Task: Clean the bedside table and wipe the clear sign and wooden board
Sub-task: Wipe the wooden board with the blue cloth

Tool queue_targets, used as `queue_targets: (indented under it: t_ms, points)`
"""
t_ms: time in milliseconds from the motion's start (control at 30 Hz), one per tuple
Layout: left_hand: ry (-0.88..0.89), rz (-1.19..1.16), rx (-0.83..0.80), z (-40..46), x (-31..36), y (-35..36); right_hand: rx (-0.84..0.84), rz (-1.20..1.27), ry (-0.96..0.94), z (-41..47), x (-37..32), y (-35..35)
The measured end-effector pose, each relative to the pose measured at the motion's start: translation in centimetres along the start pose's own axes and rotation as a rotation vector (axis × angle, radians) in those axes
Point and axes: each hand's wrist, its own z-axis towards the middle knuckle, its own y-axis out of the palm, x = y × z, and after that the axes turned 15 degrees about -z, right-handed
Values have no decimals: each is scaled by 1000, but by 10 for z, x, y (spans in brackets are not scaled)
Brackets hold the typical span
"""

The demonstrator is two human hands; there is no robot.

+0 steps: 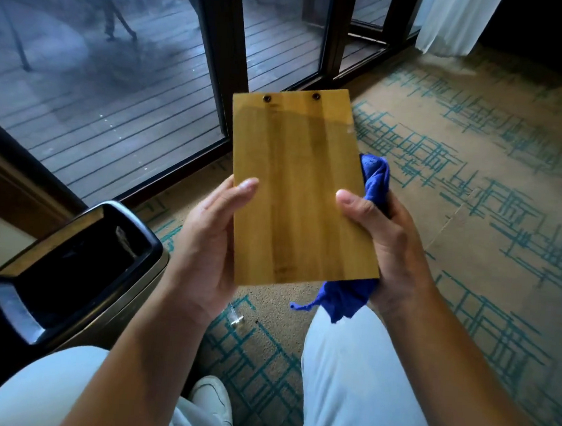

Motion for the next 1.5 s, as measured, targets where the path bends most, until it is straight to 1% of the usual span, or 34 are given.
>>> queue_targets:
  t_ms: [133,300,400,467,600,800,867,1033,1267,1367,1433,1500]
  points:
    - [-15,31,-104,-4,-11,-1,41,-13,-23,8,-5,-2]
    - [42,20,-85,-3,-11,0,126,-212,-45,5,7,-5]
    - [75,21,-78,-2,-8,-1,144,-169,44,-3,13,-10]
    - [90,21,-60,-1,-6,-1,110,-99,71,-9,16,-15]
    - [85,2,-9,0,-3,-1,16,-122,51,-19,21,-17]
    - [71,-36,-2,-6,-4,4,-2,-48,68,-19,35,-16]
    - [61,-1,-28,-6,-3,3,-14,-3,93,-18,40,-16]
    - [65,137,-13,-6,1,-6,-31,27,127,-19,51,-20]
    - [32,154,36,-20,20,-28,-172,-16,99,-16,61,-23]
    - [28,119,42,-28,19,-34,-178,-16,74,-7,58,-24]
    - [27,145,34,-34,18,-35,-165,1,36,0,52,-21]
    - [43,193,38,-39,14,-34,-75,-9,20,12,43,-16]
